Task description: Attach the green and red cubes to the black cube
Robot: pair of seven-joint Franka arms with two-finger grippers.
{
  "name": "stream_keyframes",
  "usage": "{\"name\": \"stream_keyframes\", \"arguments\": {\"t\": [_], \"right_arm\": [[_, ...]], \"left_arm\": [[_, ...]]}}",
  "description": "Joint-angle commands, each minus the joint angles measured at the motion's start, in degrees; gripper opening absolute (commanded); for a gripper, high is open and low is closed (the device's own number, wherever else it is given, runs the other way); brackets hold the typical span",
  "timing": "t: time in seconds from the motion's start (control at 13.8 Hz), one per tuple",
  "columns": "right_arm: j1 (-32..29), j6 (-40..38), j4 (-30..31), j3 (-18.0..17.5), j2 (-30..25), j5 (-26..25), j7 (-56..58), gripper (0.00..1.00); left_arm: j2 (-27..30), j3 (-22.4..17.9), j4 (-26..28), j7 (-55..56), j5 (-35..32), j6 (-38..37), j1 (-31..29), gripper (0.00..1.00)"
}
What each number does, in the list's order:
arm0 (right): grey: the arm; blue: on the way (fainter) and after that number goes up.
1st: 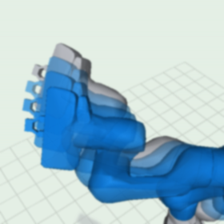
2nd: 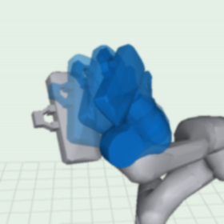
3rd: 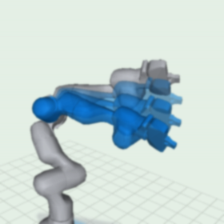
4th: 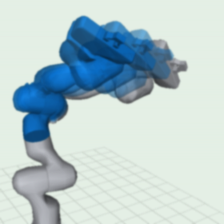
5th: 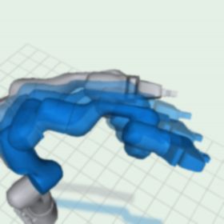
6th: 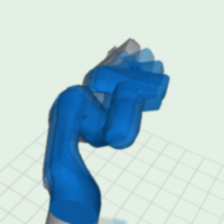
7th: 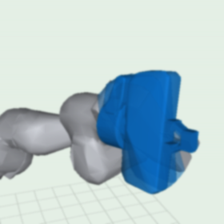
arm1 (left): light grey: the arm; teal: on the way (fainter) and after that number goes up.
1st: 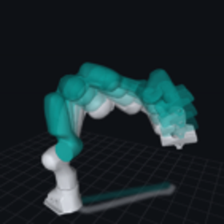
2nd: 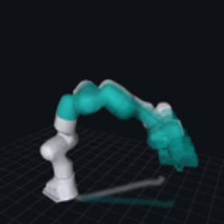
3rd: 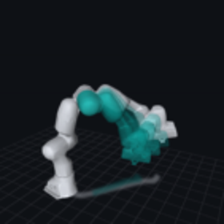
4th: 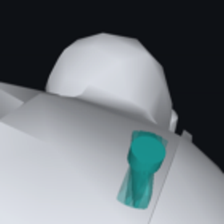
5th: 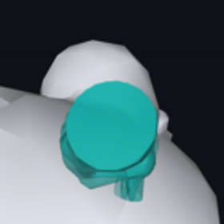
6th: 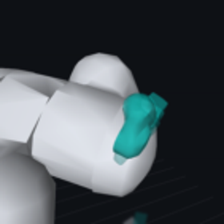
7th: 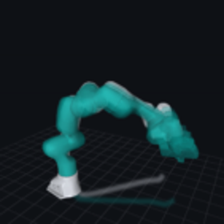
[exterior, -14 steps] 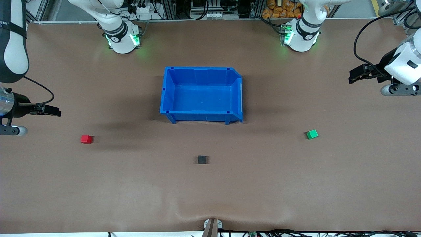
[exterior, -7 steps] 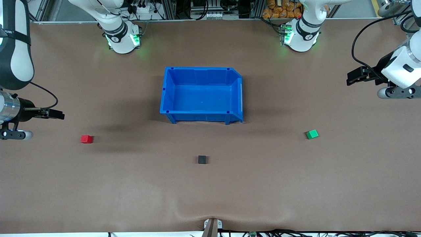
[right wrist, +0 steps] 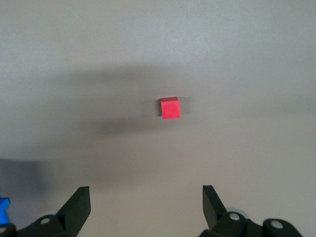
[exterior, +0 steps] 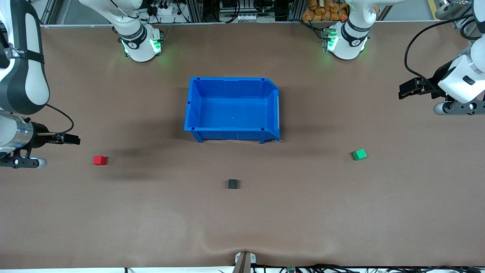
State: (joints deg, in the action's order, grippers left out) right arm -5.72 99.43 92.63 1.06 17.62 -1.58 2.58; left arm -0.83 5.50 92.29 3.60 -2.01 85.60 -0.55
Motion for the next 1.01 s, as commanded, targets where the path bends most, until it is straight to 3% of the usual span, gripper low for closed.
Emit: {"name": "stream_keyframes", "arguments": {"t": [0.0, 0.94], "right_arm": [[-0.4, 1.2, 0.9, -0.5, 0.0, 0.0, 0.5, 1.00], [-0.9, 4.5, 1.2, -0.5, 2.7, 0.0, 0.5, 1.00]], "left_arm": [[-0.6, 0.2, 0.0, 0.8, -1.0, 0.5, 0.2, 1.00], [-2.5, 0.2, 0.8, 0.8, -1.0, 1.5, -0.1, 1.00]]}}
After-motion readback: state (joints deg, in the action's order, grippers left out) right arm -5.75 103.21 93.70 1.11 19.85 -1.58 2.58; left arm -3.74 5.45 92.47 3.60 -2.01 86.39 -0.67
